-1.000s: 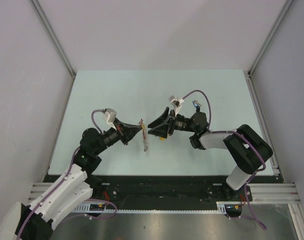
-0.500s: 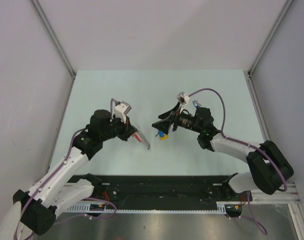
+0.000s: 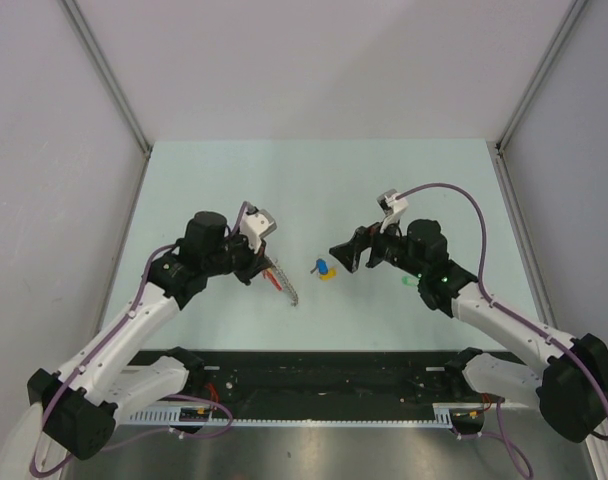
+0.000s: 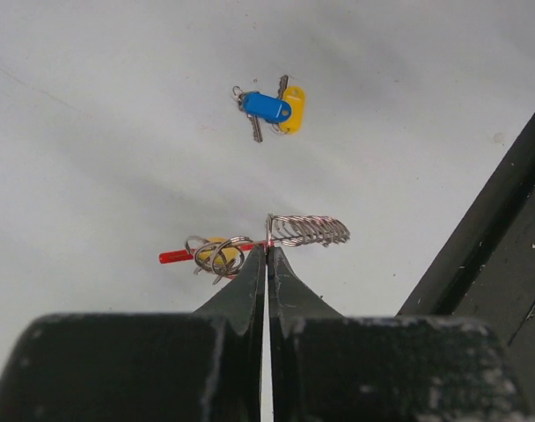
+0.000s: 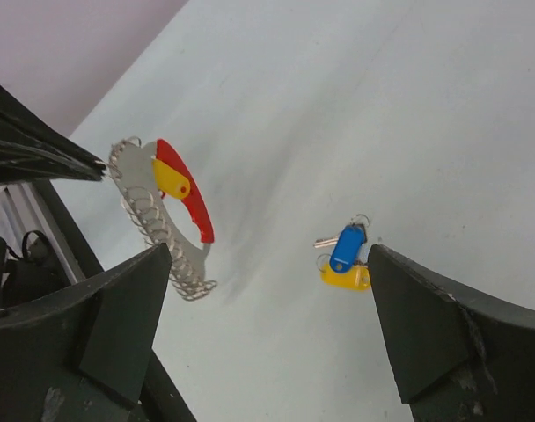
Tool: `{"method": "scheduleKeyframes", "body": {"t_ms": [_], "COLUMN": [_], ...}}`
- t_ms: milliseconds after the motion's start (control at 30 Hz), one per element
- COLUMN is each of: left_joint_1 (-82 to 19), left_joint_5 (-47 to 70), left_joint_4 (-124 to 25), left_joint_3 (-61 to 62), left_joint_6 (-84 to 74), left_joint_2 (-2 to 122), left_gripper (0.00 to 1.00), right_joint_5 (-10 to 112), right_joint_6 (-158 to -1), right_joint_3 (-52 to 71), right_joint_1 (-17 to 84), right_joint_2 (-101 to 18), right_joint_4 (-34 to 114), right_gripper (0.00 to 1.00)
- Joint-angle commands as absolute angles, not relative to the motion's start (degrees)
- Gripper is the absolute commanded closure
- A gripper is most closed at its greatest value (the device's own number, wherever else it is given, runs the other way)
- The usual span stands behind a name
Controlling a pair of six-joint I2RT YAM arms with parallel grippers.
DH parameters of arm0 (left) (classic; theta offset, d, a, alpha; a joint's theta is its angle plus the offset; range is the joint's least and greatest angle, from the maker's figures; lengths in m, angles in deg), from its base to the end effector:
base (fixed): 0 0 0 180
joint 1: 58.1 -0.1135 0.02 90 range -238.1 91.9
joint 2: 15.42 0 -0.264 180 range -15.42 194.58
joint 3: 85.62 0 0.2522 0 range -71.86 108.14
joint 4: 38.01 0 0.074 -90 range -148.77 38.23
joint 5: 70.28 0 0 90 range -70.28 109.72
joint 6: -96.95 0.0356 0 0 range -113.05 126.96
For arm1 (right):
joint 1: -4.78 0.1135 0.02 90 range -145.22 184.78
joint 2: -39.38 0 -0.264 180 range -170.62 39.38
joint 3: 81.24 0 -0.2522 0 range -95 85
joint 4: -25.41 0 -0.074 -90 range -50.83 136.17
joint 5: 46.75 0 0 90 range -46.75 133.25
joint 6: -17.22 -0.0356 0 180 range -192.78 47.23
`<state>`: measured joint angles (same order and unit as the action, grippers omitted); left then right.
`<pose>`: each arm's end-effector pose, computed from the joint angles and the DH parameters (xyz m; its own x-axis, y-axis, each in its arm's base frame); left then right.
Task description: Put the keys on the keyring
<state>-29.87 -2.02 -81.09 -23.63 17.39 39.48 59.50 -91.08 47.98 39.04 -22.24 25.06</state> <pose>0.1745 -0.1086 0.2977 -0.3817 0.3960 -0.8352 0.7856 0.6151 -0.0674 0.1998 0.1482 0.2786 -0.3840 0.1032 -0.9176 -0.6818 0.6385 0.3571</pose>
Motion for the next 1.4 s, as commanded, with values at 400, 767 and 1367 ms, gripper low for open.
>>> {"method": "scheduleKeyframes", "body": {"t_ms": [400,767,1367], "left_joint_1": [-29.98,-30.59,-34.55], "left_joint_5": [-3.40,2.23,-1.02], "left_joint_4": [-76.47,-75.06,-73.21], "left_joint_3": [-25.01,-27.12,-27.74], "left_joint_6": [23.13,21.02,19.79], "left_joint_2": [36.35,34.77,33.28], "left_gripper": [1.00,1.00,1.00], "right_joint_5": [46.24,36.50,13.82], "right_joint_6": [-85.26,-80.60,-72.95], "right_joint_3": [42.90,40.79,34.64], "right_joint_1": [44.41,55.04,65.24], "right_joint_2": [-38.65,-46.92,-61.33], "right_joint_4": [29.32,29.42,23.34], "right_gripper": [0.32,0.49,0.68]}}
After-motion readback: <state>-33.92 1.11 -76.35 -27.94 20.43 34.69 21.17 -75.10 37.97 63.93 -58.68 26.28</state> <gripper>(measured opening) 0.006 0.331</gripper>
